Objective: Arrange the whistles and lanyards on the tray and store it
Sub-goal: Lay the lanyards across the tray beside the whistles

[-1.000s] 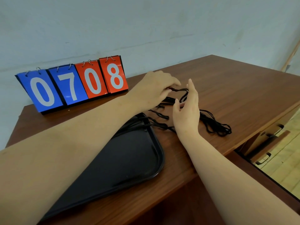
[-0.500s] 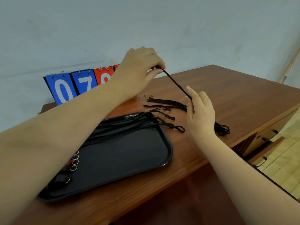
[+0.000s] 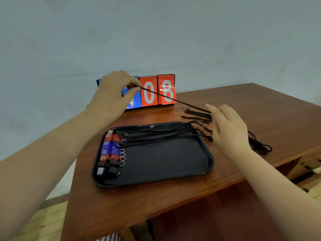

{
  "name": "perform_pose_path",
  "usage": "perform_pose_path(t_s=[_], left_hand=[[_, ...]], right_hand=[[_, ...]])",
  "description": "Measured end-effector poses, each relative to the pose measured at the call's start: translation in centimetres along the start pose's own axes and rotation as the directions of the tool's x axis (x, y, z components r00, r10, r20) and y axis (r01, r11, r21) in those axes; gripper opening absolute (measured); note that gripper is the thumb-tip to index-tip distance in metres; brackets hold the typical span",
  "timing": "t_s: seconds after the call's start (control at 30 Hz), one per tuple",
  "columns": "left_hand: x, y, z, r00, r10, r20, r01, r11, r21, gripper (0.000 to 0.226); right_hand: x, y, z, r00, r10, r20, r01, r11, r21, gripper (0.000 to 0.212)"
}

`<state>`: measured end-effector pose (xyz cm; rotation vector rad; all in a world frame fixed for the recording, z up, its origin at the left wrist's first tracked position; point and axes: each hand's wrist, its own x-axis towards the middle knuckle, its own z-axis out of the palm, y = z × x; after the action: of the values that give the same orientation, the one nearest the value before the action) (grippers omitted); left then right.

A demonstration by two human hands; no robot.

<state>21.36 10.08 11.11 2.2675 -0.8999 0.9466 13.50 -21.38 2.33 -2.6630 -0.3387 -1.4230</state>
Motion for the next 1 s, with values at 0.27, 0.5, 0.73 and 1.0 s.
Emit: perform_pose_path(t_s=[0.27, 0.5, 0.73, 1.0], left_hand=[[-6.6, -4.4, 0.2, 0.979, -0.085, 0.183, 0.062, 0.99, 0.128, 0.008], [-8.4, -5.6, 0.7, 0.906, -0.149, 0.396, 0.052, 0.968, 0.245, 0.009], [-10.1, -5.9, 1.8, 0.808, -0.258, 0.529, 0.101, 0.946, 0.307, 0.013], [-10.4, -5.8, 2.8, 0.763, -0.262, 0.59, 0.042, 0.932, 0.36, 0.003]], right_hand=[[-3.7, 0.1, 4.4, 0.986, 0.116, 0.121, -0.116, 0.993, -0.003, 0.034], [-4.9, 1.6, 5.8, 0.944, 0.297, 0.143, -0.305, 0.952, 0.038, 0.025], [-5.0, 1.8, 5.7, 0.931, 0.332, 0.154, -0.334, 0.942, -0.012, 0.017], [-4.9, 1.6, 5.6, 0.907, 0.379, 0.185, -0.386, 0.923, -0.002, 0.013]])
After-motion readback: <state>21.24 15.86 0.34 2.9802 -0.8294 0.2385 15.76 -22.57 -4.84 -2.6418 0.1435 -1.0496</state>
